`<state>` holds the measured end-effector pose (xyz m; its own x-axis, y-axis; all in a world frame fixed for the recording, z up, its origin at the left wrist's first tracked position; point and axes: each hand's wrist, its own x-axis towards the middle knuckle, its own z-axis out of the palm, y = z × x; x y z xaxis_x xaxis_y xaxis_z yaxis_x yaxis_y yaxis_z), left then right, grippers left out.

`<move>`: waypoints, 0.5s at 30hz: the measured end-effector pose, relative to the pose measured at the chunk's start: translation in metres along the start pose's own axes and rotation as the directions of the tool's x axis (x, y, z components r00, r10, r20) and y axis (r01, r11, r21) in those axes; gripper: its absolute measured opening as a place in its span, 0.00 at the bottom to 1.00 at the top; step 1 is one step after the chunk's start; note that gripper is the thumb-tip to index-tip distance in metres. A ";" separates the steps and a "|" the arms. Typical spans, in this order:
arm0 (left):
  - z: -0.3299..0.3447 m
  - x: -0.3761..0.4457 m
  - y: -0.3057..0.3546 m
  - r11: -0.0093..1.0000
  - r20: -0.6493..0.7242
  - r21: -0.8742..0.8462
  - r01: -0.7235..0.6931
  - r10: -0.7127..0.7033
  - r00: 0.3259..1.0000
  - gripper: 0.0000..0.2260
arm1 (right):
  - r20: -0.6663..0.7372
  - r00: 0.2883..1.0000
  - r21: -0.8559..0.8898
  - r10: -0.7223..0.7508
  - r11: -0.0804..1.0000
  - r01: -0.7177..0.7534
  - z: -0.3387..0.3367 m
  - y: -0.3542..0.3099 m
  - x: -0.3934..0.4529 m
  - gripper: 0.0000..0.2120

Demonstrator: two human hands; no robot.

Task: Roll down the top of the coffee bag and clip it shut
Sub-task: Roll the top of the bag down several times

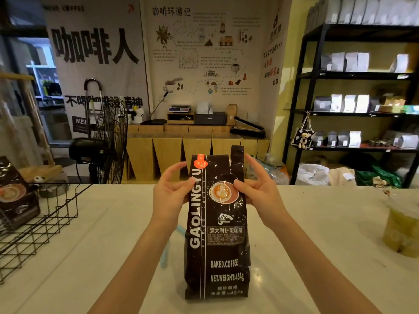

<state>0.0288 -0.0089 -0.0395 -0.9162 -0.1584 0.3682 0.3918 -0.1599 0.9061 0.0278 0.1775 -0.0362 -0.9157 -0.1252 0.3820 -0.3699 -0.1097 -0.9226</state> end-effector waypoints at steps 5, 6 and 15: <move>0.003 -0.001 0.005 0.991 0.091 0.103 -0.081 0.071 0.993 0.11 | 0.038 0.989 -0.055 -0.140 0.988 0.142 0.000 -0.008 -0.006 0.31; 0.003 0.000 0.005 0.991 0.098 0.109 -0.078 0.067 0.993 0.11 | 0.040 0.986 -0.070 -0.161 0.984 0.163 0.000 -0.008 -0.006 0.31; 0.010 0.003 0.004 0.999 0.095 0.039 0.032 -0.035 0.995 0.11 | 0.041 0.975 -0.220 -0.220 0.950 0.224 0.000 0.002 -0.003 0.25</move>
<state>0.0266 -0.0009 -0.0323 -0.9334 -0.0595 0.3539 0.3588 -0.1267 0.9248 0.0295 0.1773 -0.0393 -0.8045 -0.1387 0.5775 -0.5907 0.0844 -0.8025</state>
